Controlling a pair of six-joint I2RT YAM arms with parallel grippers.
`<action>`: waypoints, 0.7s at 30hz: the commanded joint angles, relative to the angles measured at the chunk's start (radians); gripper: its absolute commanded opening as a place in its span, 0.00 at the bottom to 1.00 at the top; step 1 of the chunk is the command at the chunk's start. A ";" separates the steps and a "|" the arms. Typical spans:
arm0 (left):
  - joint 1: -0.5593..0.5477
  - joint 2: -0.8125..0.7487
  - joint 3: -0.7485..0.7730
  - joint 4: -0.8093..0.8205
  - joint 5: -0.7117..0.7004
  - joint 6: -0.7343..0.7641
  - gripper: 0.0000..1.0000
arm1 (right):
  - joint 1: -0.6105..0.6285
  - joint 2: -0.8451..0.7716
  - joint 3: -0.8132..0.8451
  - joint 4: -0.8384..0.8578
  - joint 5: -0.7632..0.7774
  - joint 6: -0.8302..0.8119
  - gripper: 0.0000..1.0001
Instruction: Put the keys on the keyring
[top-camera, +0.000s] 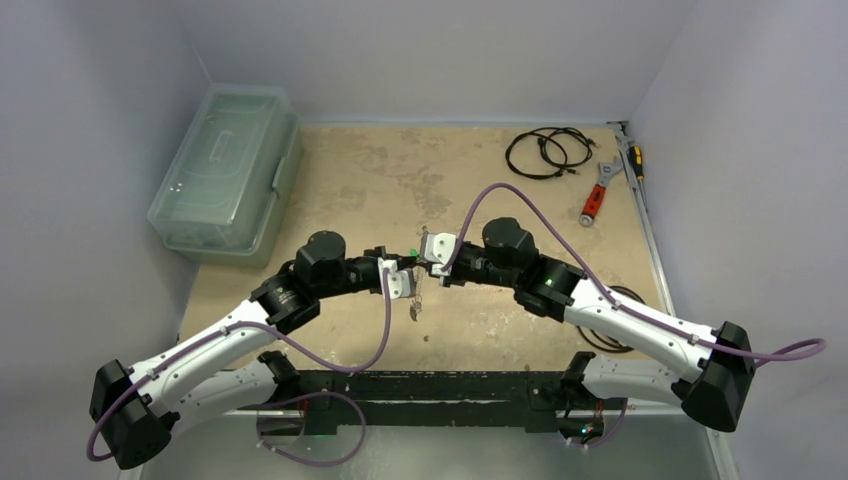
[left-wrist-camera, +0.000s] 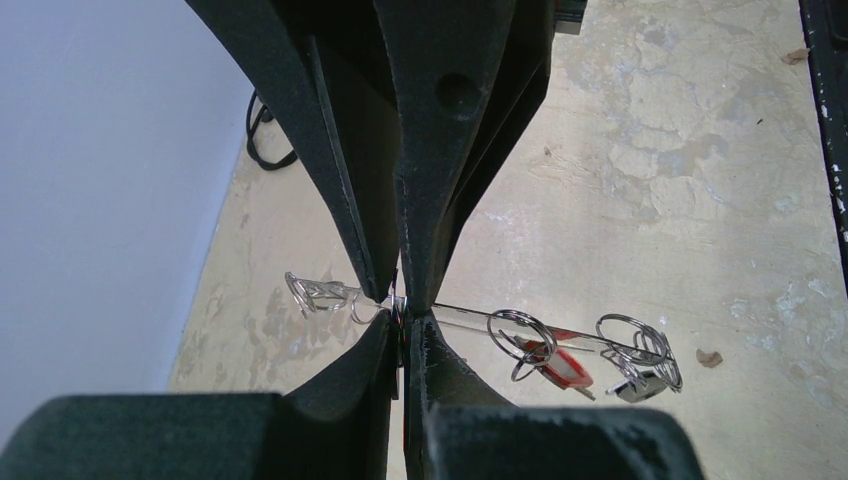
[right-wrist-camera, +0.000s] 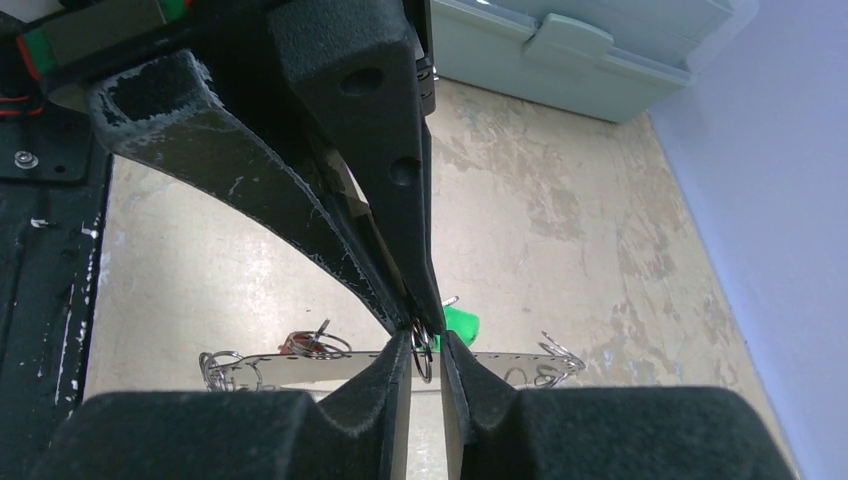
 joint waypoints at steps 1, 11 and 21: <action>-0.003 -0.015 0.040 0.058 0.017 0.011 0.00 | 0.002 -0.017 0.027 0.012 0.019 -0.012 0.18; -0.003 -0.018 0.039 0.059 0.023 0.013 0.00 | 0.002 -0.012 0.025 0.015 0.017 -0.014 0.01; -0.002 -0.045 0.027 0.070 0.045 0.031 0.10 | 0.004 -0.040 0.009 0.054 0.030 -0.009 0.00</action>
